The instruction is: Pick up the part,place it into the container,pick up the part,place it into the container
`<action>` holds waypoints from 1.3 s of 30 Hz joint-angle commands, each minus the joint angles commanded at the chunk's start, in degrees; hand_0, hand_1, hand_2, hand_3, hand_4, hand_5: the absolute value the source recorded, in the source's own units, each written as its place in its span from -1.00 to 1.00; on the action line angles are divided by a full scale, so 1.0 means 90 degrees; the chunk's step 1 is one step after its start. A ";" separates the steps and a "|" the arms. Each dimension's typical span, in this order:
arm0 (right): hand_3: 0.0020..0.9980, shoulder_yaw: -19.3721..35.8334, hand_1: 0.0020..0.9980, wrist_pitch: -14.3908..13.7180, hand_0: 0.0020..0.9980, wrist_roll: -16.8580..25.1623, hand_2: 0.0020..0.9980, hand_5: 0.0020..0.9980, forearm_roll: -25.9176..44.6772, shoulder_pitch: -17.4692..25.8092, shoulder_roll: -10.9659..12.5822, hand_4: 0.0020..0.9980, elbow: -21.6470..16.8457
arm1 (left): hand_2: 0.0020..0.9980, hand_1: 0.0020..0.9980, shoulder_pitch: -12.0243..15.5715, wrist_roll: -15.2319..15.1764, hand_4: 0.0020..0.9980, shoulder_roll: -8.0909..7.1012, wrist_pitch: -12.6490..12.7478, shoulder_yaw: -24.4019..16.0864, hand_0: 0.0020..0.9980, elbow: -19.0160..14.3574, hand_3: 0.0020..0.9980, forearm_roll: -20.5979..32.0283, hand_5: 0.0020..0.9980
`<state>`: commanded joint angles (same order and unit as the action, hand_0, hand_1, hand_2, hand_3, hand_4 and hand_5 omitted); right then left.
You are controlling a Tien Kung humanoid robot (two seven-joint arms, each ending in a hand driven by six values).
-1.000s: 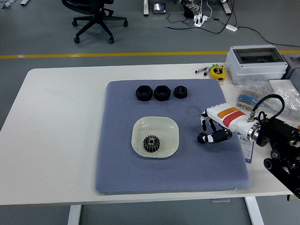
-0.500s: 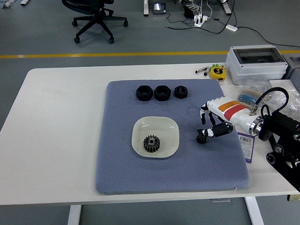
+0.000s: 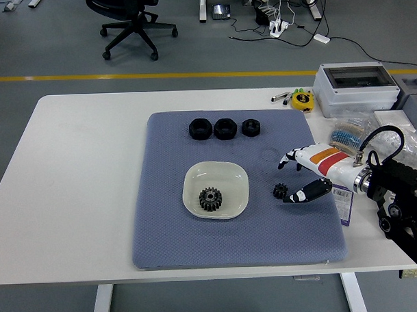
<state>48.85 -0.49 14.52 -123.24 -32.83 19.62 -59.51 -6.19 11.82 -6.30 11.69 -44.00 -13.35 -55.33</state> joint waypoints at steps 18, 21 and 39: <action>0.08 -0.0192 -0.15 -0.0305 -0.32 0.0034 -0.01 -0.34 0.0338 -0.0019 -0.0201 0.82 0.0378 | 0.47 0.39 0.0004 0.0008 0.30 -0.0004 -0.0012 0.0020 0.38 -0.0009 0.16 -0.0003 0.23; 0.09 -0.0218 -0.15 -0.0268 -0.32 0.0019 -0.01 -0.34 0.0347 -0.0022 -0.0247 0.82 0.0387 | 0.47 0.39 0.0011 0.0014 0.30 -0.0005 -0.0016 0.0011 0.38 -0.0011 0.16 -0.0028 0.23; 0.11 -0.0280 -0.19 -0.0309 -0.42 0.0096 -0.02 -0.29 0.0419 -0.0076 -0.0321 0.71 0.0619 | 0.47 0.39 0.0046 0.0037 0.30 -0.0010 -0.0035 -0.0041 0.38 -0.0014 0.16 -0.0134 0.23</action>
<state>46.33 -3.27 15.39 -119.47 -33.51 16.73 -53.94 -5.78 12.15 -6.39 11.38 -44.37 -13.47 -56.53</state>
